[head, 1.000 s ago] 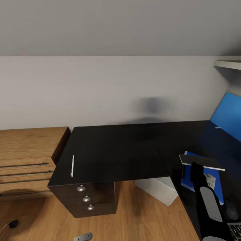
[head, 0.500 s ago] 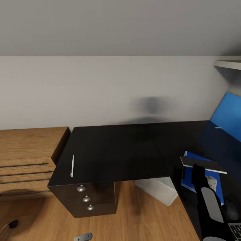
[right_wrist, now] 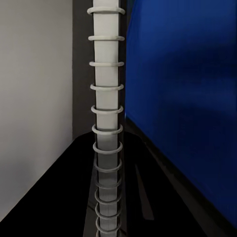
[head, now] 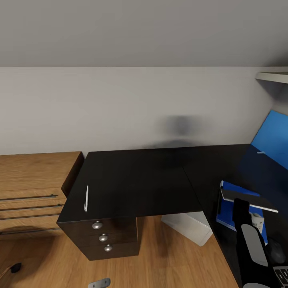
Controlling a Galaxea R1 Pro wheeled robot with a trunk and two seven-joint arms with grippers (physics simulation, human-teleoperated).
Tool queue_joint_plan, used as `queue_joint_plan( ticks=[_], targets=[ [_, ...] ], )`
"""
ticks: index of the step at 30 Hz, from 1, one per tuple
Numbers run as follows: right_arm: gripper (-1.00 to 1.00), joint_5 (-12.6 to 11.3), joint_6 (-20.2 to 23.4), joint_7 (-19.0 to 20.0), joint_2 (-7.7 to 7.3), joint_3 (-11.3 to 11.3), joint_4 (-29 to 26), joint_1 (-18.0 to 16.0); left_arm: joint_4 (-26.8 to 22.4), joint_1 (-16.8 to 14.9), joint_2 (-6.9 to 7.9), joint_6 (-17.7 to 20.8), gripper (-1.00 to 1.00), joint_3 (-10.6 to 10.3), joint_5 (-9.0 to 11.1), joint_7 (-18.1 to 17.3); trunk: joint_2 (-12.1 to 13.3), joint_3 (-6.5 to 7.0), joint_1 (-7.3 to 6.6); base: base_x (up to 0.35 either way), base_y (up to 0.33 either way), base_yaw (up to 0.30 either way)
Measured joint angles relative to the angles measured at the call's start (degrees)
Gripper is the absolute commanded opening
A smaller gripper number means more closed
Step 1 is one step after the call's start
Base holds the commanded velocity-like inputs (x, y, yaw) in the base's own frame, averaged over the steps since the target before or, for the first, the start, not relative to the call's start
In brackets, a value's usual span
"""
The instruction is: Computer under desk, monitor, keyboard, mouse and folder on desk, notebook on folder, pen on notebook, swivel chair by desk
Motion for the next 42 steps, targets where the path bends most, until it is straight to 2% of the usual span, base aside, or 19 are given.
queue_joint_plan(
  ticks=[12,13,31,42],
  targets=[
    [-1.0,0.0,0.0,-0.1,-0.02,0.0,0.0,0.0,0.0,0.0,0.0,0.0,1.0,0.0,0.0,0.0,0.0,0.0,0.0,0.0,0.0,0.0],
    [1.0,0.0,0.0,-0.2,-0.04,0.1,0.0,0.0,0.0,0.0,0.0,0.0,1.0,0.0,0.0,0.0,0.0,0.0,0.0,0.0,0.0,0.0],
    [1.0,-0.1,0.0,-0.7,-0.09,0.1,0.0,0.0,0.0,0.0,0.0,0.0,1.0,0.0,0.0,0.0,0.0,0.0,0.0,-0.002,0.0,0.0],
    [1.0,-0.1,0.0,-0.7,-0.08,0.1,0.0,0.0,0.0,0.0,0.0,0.0,1.0,0.0,0.1,0.0,0.0,0.0,0.0,-0.121,0.0,0.0]
  ],
)
